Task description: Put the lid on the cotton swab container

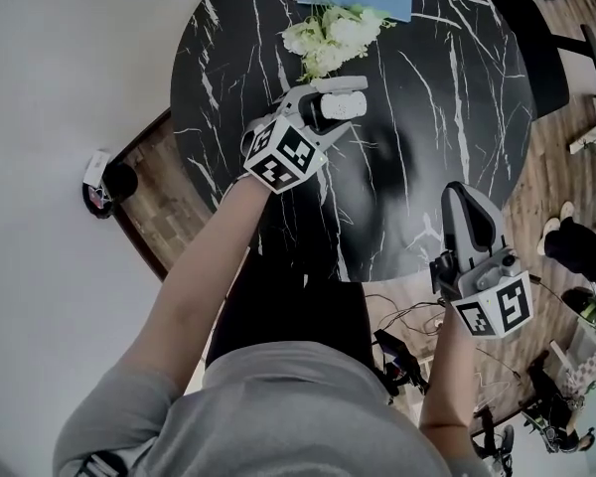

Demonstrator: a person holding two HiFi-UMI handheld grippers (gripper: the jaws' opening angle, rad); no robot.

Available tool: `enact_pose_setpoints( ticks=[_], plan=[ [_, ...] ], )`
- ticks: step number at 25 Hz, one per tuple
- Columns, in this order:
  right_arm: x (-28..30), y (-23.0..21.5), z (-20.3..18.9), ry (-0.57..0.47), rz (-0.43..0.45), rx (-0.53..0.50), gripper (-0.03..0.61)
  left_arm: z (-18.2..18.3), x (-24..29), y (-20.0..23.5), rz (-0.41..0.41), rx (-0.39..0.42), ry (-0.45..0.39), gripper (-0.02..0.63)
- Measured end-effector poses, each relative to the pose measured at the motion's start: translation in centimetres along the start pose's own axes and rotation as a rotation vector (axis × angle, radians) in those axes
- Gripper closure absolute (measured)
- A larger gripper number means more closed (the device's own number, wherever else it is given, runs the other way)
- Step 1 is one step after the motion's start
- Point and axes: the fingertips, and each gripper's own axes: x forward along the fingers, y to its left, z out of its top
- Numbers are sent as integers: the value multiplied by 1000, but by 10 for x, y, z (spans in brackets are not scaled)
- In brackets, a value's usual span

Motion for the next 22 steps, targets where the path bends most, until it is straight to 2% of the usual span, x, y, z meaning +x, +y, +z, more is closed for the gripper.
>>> enact_pose_setpoints(
  ticks=[10,22],
  plan=[
    [-8,4,12,-17,2,-22,552,-8,-29,-23,9,-11,13,370],
    [-18,22,55,-85,32,-90,552,3,-77,-41,25,9,9,370]
  ],
)
